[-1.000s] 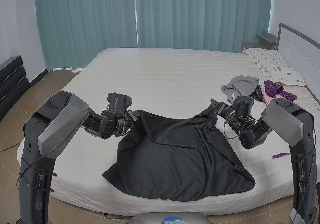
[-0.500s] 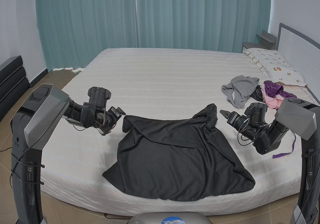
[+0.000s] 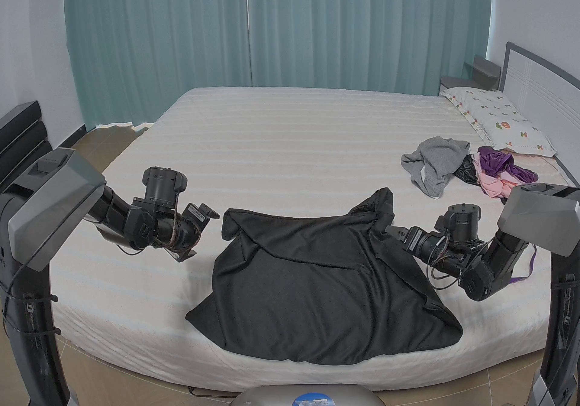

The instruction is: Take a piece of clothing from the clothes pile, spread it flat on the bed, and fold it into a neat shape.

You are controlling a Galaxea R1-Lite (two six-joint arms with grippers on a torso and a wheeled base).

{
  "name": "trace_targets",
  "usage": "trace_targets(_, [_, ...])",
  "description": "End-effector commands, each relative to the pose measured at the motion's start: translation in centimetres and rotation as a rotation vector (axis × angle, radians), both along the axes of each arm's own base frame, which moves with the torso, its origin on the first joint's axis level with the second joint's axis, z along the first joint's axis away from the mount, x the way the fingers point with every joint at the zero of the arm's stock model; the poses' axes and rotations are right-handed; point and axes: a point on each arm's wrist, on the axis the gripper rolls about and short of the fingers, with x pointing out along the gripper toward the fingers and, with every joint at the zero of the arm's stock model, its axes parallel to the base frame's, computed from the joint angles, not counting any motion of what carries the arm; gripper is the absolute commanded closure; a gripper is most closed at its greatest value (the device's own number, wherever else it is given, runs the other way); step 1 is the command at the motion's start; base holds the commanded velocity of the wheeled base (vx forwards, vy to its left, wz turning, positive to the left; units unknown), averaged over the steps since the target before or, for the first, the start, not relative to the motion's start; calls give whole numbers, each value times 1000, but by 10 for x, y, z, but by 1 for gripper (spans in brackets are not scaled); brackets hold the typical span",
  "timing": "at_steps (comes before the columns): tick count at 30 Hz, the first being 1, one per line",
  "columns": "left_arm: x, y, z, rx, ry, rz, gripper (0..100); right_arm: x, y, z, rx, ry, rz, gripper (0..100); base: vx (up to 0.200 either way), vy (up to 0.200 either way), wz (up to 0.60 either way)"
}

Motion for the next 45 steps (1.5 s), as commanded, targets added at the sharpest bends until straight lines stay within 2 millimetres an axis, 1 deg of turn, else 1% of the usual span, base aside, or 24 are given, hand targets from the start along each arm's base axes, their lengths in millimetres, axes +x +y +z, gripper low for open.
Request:
trace_targets(1, [-19, -7, 14, -18, -11, -2, 0, 3, 11, 0, -15, 12, 27, 0, 200, 0, 0])
trace_targets(4, [-24, -8, 11, -29, 6, -16, 0, 7, 20, -2, -36, 24, 43, 0, 200, 0, 0])
trace_targets(7, [-31, -18, 10, -28, 6, -44, 0, 13, 23, -6, -72, 39, 52, 0, 200, 0, 0])
trace_targets(11, [-42, -26, 8, -40, -12, -64, 0, 27, 27, -12, -143, 61, 32, 0, 0, 0, 0])
trace_targets(13, [-43, -26, 8, -42, -18, -65, 0, 29, 28, -14, -151, 67, 26, 0, 0, 0, 0])
trace_targets(14, [-45, -26, 5, -42, -32, -66, 0, 33, 35, -17, -179, 81, 13, 0, 0, 0, 0])
trace_targets(17, [-46, -26, 4, -44, -40, -66, 0, 34, 39, -20, -201, 94, 11, 0, 0, 0, 0])
trace_targets(19, [-47, -24, 2, -45, -38, -62, 0, 35, 45, -23, -265, 100, 34, 0, 0, 0, 0])
trace_targets(22, [-47, -24, 0, -43, -33, -62, 0, 38, 51, -29, -302, 94, 35, 0, 0, 0, 0])
trace_targets(28, [-50, -24, -3, -39, -22, -64, 0, 44, 53, -36, -392, 121, 19, 0, 0, 0, 0])
trace_targets(29, [-50, -24, -4, -38, -19, -64, 0, 43, 53, -36, -397, 123, 22, 100, 0, 0, 0])
trace_targets(32, [-51, -23, -4, -39, -19, -62, 0, 44, 52, -35, -404, 124, 16, 100, 0, 0, 0])
trace_targets(36, [-51, -23, -6, -38, -13, -62, 0, 46, 42, -36, -419, 153, -13, 100, 0, 0, 0])
trace_targets(37, [-51, -23, -6, -38, -13, -62, 0, 46, 42, -36, -419, 153, -13, 100, 0, 0, 0])
trace_targets(38, [-51, -23, -6, -38, -13, -62, 0, 54, 32, -31, -409, 134, -44, 100, 0, 0, 0])
trace_targets(41, [-51, -23, -6, -37, -11, -62, 0, 68, 16, -17, -377, 79, -102, 100, 0, 0, 0])
trace_targets(42, [-51, -23, -6, -37, -11, -62, 0, 72, 13, -15, -370, 65, -115, 100, 0, 0, 0])
trace_targets(45, [-50, -24, -8, -36, -8, -62, 0, 85, -7, -7, -353, 10, -172, 100, 0, 0, 0])
